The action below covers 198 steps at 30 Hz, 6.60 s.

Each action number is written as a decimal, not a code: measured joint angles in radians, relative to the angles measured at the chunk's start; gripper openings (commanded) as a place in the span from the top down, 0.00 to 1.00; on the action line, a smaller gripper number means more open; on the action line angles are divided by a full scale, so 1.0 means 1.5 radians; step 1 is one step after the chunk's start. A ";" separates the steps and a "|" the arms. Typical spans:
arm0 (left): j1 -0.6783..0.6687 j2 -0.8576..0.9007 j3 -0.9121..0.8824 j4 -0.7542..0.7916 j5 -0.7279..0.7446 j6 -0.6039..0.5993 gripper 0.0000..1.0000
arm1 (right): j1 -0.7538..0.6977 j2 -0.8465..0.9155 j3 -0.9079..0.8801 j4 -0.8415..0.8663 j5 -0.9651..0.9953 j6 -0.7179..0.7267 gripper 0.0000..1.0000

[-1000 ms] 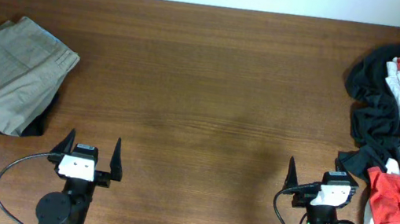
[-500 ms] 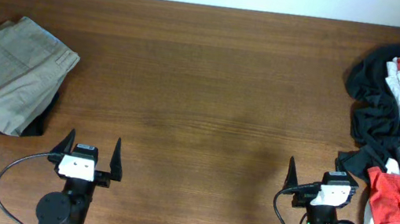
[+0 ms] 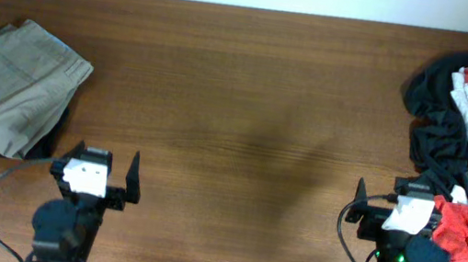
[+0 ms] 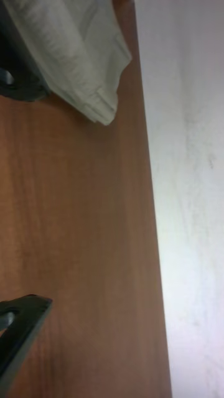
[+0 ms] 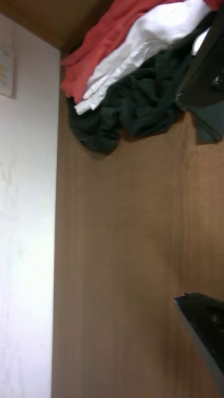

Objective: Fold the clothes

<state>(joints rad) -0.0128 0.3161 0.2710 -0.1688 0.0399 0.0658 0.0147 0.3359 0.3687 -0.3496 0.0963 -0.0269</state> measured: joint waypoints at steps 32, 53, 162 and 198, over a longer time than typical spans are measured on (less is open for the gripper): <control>0.000 0.499 0.397 -0.274 0.001 -0.002 0.01 | -0.448 0.783 0.616 -0.283 -0.093 0.108 0.96; -0.142 0.762 0.403 -0.138 0.241 -0.069 0.01 | -0.052 0.764 0.745 -0.452 -0.107 0.073 0.01; 0.081 0.916 0.825 -0.740 -0.124 -0.330 1.00 | -0.023 1.275 0.870 -0.333 -0.279 0.139 0.96; 0.060 1.153 1.614 -0.769 0.089 -0.170 1.00 | -0.106 1.118 1.463 -0.703 -0.049 0.083 0.96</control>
<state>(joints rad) 0.0772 2.0449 2.6923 -1.3220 0.1730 -0.1894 -0.1436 2.0136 2.5637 -1.4040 0.0227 0.0971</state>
